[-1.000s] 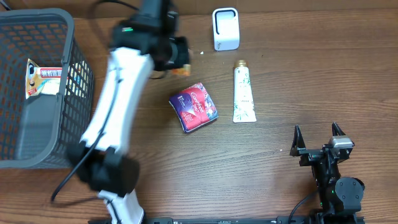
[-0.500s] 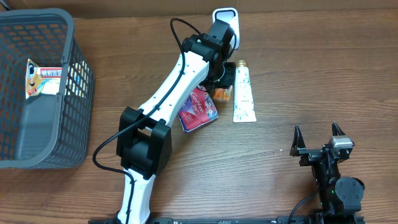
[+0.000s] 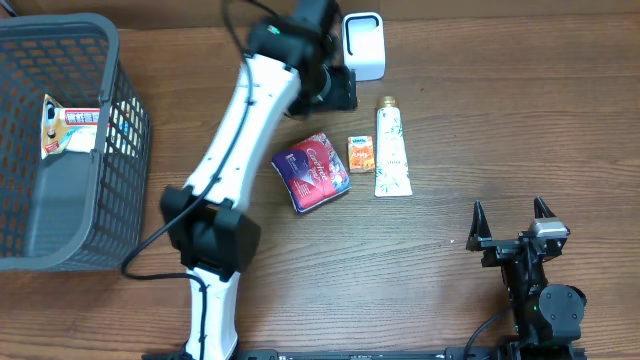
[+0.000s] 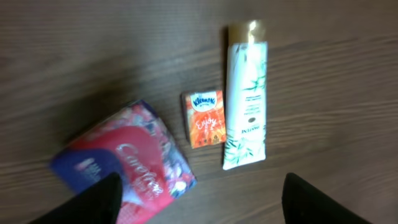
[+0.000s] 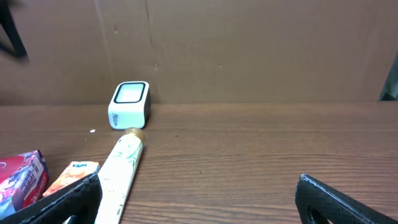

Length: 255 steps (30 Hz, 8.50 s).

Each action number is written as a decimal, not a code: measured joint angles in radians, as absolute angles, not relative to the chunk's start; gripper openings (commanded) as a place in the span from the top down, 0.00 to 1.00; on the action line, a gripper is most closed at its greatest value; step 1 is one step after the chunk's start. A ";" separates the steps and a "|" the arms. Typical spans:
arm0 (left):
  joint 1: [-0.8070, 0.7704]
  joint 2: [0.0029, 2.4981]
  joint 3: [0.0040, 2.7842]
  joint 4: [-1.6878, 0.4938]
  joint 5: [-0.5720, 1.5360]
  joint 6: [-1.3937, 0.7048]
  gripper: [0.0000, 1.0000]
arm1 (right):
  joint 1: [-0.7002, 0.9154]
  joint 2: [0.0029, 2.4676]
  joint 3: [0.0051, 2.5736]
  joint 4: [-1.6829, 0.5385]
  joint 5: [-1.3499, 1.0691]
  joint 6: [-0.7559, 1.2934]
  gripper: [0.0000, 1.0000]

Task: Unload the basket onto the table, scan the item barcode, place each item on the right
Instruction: 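Reach left gripper into basket toward the snack bag, then grasp the yellow snack bag in the basket with left gripper, then carry snack bag out and drop it left of the pink pack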

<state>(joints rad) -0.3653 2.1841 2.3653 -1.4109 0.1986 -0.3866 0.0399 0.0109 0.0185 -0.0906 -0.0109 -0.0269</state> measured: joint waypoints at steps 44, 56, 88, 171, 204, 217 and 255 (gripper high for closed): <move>0.695 2.231 2.603 -1.586 0.133 -0.566 0.00 | 0.040 0.011 0.019 -0.091 -0.010 -0.027 0.00; 0.709 2.260 2.597 -1.489 0.187 -0.519 0.00 | 0.039 0.011 0.019 -0.090 -0.010 -0.027 0.00; 0.662 2.265 2.073 -1.030 0.408 -0.304 0.00 | 0.040 0.011 0.019 -0.090 -0.010 -0.027 0.00; -0.276 1.601 1.681 -1.031 0.193 -0.503 0.96 | 0.040 0.011 0.019 -0.090 -0.010 -0.027 0.00; -0.260 1.977 1.646 -1.353 -0.094 -0.510 0.58 | 0.040 0.011 0.019 -0.090 -0.010 -0.027 0.00; -0.255 1.981 1.904 -1.561 -0.081 -0.513 0.35 | 0.040 0.011 0.019 -0.089 -0.011 -0.027 0.00; -0.354 1.711 1.884 -1.471 0.072 -0.390 0.00 | 0.039 0.011 0.019 -0.091 -0.010 -0.027 0.00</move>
